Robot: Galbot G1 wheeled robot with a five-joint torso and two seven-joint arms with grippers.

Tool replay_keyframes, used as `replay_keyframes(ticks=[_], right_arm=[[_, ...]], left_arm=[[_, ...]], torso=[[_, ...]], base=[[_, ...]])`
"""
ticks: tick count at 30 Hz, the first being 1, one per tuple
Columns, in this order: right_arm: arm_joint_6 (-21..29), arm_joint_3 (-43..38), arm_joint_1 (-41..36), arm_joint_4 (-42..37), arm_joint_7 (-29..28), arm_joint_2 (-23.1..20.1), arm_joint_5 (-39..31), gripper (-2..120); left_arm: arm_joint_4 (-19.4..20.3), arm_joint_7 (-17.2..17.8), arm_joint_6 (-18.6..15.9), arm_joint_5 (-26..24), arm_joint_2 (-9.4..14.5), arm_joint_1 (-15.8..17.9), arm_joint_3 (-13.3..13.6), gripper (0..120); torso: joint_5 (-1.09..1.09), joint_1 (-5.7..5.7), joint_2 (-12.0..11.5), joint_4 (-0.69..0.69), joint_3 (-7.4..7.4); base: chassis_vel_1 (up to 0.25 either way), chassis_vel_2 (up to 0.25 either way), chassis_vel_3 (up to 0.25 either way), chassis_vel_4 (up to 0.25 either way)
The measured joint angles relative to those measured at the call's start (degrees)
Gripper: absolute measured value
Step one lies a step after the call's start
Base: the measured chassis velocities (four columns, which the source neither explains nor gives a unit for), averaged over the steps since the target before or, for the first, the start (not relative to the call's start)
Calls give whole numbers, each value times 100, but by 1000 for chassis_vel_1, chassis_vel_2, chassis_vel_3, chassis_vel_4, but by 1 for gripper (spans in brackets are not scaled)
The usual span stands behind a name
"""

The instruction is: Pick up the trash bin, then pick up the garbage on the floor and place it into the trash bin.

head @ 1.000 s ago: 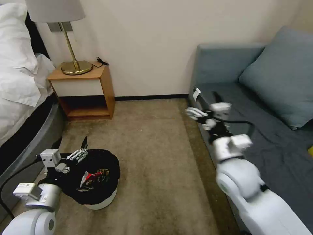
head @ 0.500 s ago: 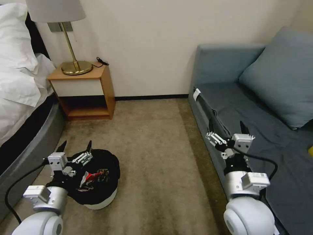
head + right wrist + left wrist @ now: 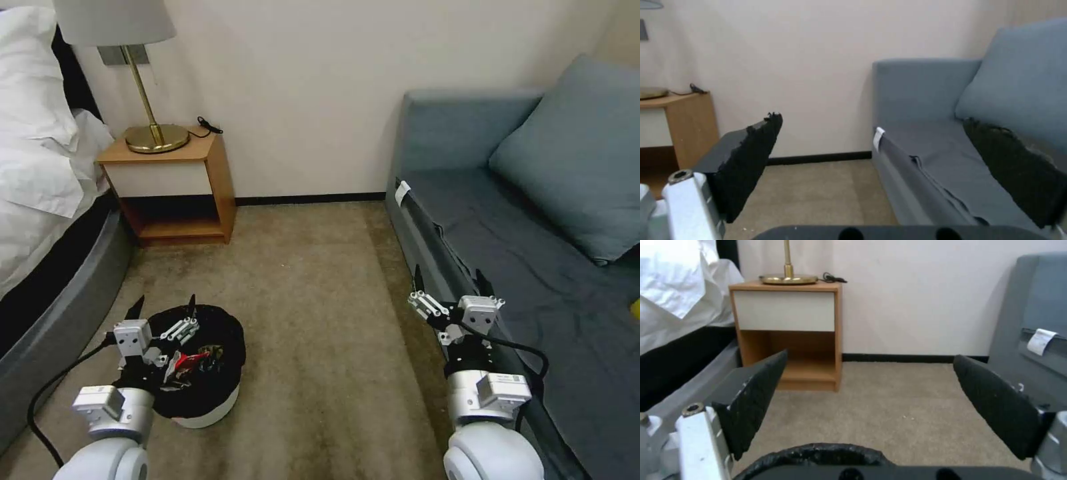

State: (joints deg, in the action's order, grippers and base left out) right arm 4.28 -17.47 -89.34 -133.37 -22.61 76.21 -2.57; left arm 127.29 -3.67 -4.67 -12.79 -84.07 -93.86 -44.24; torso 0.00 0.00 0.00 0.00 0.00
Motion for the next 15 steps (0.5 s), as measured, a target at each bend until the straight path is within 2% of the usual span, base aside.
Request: replay_keyframes(ticks=[15], right_arm=[[-2, 37, 21, 13, -24, 9, -2, 100]], left_arm=[[28, 30, -6, 15, -5, -12, -12, 100]], torso=[[0, 0, 0, 0, 0]], base=[[0, 0, 0, 0]])
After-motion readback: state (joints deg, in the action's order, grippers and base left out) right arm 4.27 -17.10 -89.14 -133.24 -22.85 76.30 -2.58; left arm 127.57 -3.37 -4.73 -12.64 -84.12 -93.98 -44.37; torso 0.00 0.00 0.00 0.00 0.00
